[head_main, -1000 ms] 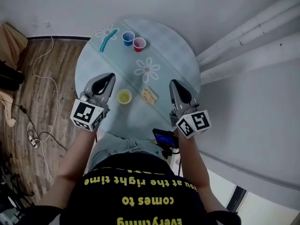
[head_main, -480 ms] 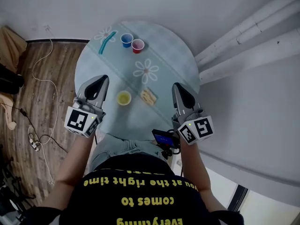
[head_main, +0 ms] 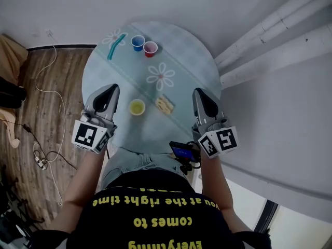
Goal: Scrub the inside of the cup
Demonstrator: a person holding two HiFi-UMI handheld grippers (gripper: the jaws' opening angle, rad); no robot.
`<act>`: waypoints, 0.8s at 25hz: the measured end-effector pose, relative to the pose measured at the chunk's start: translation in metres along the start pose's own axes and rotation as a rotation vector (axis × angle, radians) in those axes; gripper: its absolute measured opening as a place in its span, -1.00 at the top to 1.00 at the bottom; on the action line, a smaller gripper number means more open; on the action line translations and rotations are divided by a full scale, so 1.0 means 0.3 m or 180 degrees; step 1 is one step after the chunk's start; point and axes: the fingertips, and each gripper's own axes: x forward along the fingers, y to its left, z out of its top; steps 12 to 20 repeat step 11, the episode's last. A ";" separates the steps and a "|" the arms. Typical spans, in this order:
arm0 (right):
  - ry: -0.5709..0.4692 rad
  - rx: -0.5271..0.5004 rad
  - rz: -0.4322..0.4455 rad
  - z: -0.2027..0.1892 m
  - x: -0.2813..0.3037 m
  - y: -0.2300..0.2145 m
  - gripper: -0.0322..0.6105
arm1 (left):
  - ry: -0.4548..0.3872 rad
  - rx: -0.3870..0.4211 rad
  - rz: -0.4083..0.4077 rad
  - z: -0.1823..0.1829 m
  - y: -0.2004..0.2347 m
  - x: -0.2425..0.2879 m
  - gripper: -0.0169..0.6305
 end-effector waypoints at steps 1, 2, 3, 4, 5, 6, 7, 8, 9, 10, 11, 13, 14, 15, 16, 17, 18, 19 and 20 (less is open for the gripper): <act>-0.0007 0.0010 -0.0022 0.000 -0.002 -0.005 0.88 | 0.0004 0.0001 0.0003 0.000 0.000 0.000 0.94; -0.0009 0.0012 -0.0034 0.001 -0.005 -0.008 0.88 | 0.0009 -0.0001 0.0015 0.002 0.000 -0.001 0.94; -0.0005 0.0007 -0.0037 0.000 -0.006 -0.008 0.88 | 0.0013 -0.0001 0.0029 0.004 0.002 -0.002 0.94; 0.0001 0.0001 -0.0038 0.000 -0.007 -0.008 0.88 | 0.0010 0.0003 0.0039 0.005 0.003 -0.003 0.94; 0.0004 -0.0002 -0.0040 -0.001 -0.008 -0.008 0.88 | -0.0007 0.0008 0.0045 0.008 0.004 -0.003 0.95; 0.0005 -0.0001 -0.0046 -0.001 -0.009 -0.009 0.88 | -0.0041 0.0014 0.0043 0.014 0.002 -0.002 0.94; 0.0003 0.0003 -0.0052 -0.001 -0.010 -0.011 0.88 | -0.0087 0.0020 0.0033 0.021 -0.002 -0.002 0.94; 0.0000 0.0009 -0.0058 -0.001 -0.011 -0.012 0.88 | -0.0124 0.0026 0.0018 0.024 -0.007 -0.002 0.94; -0.0003 0.0015 -0.0062 -0.001 -0.013 -0.012 0.88 | -0.0133 0.0032 0.0004 0.022 -0.011 -0.005 0.95; -0.0005 0.0019 -0.0066 -0.001 -0.015 -0.012 0.88 | -0.0122 0.0039 -0.0007 0.015 -0.015 -0.008 0.94; -0.0007 0.0023 -0.0069 -0.001 -0.017 -0.012 0.88 | -0.0106 0.0045 -0.0015 0.007 -0.018 -0.012 0.95; -0.0007 0.0023 -0.0069 -0.001 -0.017 -0.012 0.88 | -0.0106 0.0045 -0.0015 0.007 -0.018 -0.012 0.95; -0.0007 0.0023 -0.0069 -0.001 -0.017 -0.012 0.88 | -0.0106 0.0045 -0.0015 0.007 -0.018 -0.012 0.95; -0.0007 0.0023 -0.0069 -0.001 -0.017 -0.012 0.88 | -0.0106 0.0045 -0.0015 0.007 -0.018 -0.012 0.95; -0.0007 0.0023 -0.0069 -0.001 -0.017 -0.012 0.88 | -0.0106 0.0045 -0.0015 0.007 -0.018 -0.012 0.95; -0.0007 0.0023 -0.0069 -0.001 -0.017 -0.012 0.88 | -0.0106 0.0045 -0.0015 0.007 -0.018 -0.012 0.95; -0.0007 0.0023 -0.0069 -0.001 -0.017 -0.012 0.88 | -0.0106 0.0045 -0.0015 0.007 -0.018 -0.012 0.95; -0.0007 0.0023 -0.0069 -0.001 -0.017 -0.012 0.88 | -0.0106 0.0045 -0.0015 0.007 -0.018 -0.012 0.95; -0.0007 0.0023 -0.0069 -0.001 -0.017 -0.012 0.88 | -0.0106 0.0045 -0.0015 0.007 -0.018 -0.012 0.95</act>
